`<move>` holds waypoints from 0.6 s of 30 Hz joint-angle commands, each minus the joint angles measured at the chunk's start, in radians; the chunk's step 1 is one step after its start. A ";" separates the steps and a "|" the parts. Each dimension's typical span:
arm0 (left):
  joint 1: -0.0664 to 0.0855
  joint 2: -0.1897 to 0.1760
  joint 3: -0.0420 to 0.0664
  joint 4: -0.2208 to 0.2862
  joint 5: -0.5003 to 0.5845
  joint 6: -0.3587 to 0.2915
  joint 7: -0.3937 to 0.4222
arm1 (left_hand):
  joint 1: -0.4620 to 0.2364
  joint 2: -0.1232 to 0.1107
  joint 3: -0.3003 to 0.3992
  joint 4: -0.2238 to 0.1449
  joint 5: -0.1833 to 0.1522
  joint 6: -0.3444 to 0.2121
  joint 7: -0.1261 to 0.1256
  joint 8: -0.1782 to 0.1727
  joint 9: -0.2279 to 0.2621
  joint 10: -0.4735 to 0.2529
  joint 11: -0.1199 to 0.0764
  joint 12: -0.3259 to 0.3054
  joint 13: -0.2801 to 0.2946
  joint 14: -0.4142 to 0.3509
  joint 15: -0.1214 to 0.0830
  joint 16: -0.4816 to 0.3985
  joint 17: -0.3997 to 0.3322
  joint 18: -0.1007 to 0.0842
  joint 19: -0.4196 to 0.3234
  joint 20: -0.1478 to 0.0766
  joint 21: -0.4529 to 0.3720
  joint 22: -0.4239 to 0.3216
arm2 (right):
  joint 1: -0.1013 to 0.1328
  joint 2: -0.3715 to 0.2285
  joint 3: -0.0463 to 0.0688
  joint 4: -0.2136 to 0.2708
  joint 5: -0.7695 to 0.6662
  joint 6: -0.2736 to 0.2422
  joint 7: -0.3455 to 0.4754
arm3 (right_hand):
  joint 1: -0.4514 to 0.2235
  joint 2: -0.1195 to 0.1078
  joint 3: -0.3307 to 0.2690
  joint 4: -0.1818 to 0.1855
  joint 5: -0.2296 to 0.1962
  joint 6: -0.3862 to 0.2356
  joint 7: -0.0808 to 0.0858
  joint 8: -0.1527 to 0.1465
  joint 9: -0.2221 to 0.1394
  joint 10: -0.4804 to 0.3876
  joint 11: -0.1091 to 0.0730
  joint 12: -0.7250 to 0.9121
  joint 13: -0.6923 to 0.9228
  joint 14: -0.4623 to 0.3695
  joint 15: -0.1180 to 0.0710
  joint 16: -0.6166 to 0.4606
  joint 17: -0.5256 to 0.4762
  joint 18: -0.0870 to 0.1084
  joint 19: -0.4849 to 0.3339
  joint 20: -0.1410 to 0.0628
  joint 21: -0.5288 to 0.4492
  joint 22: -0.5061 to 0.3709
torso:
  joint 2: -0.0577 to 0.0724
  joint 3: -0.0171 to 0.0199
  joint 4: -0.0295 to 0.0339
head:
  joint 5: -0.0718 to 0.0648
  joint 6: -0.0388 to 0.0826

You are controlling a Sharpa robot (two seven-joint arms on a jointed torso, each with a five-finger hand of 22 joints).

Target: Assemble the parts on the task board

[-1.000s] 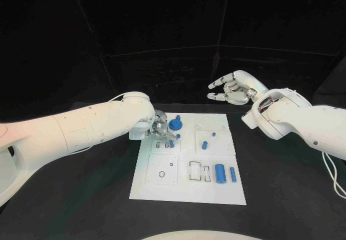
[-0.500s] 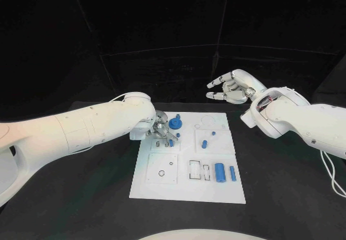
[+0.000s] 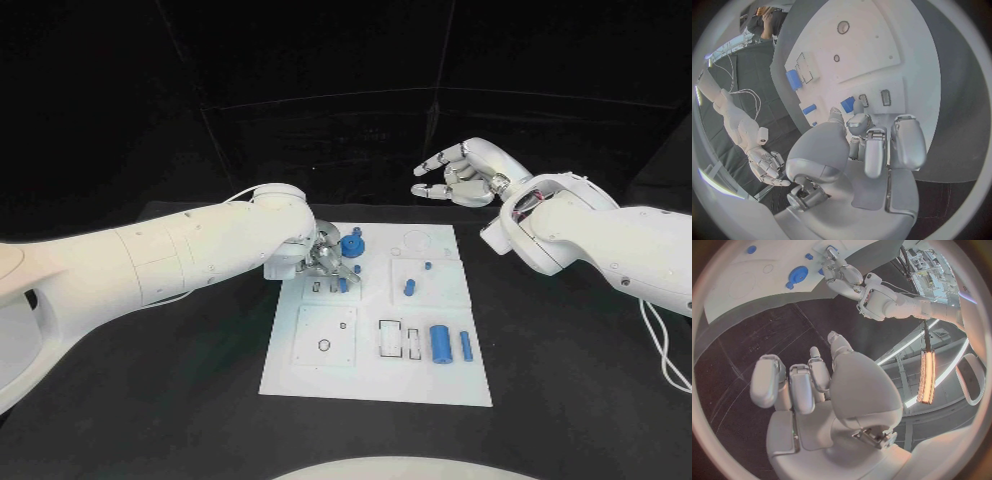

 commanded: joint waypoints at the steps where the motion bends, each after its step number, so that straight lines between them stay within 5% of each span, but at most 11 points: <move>1: 0.001 0.001 0.000 0.002 0.005 0.003 -0.007 | 0.010 -0.003 0.002 -0.007 -0.003 -0.006 0.000 0.007 0.001 0.001 -0.001 0.006 0.002 0.107 0.000 0.006 0.263 -0.008 -0.004 0.002 0.006 0.001 | 0.003 0.002 0.001 -0.002 -0.004 0.012 -0.001 | 0.004 0.002 -0.006 0.001 -0.002 0.000 0.000 0.005 -0.001 -0.002 -0.001 -0.003 0.001 0.058 -0.006 -0.005 0.049 0.018 -0.005 -0.002 -0.003 0.000 | 0.000 0.0004 0.0010 | 0.000 -0.002; 18: 0.001 0.001 0.000 0.001 0.008 0.007 -0.007 | 0.076 0.023 0.051 -0.064 -0.002 -0.014 -0.002 0.017 0.013 0.001 -0.003 0.007 0.003 0.107 -0.001 0.006 0.263 -0.007 -0.007 0.001 0.006 0.002 | 0.003 0.009 0.001 -0.010 -0.010 0.018 -0.006 | 0.003 0.003 -0.006 0.002 -0.001 0.000 -0.001 0.005 -0.001 -0.002 -0.001 -0.003 0.001 0.058 -0.006 -0.005 0.048 0.018 -0.006 -0.002 -0.004 -0.001 | 0.000 0.0005 0.0002 | 0.001 -0.006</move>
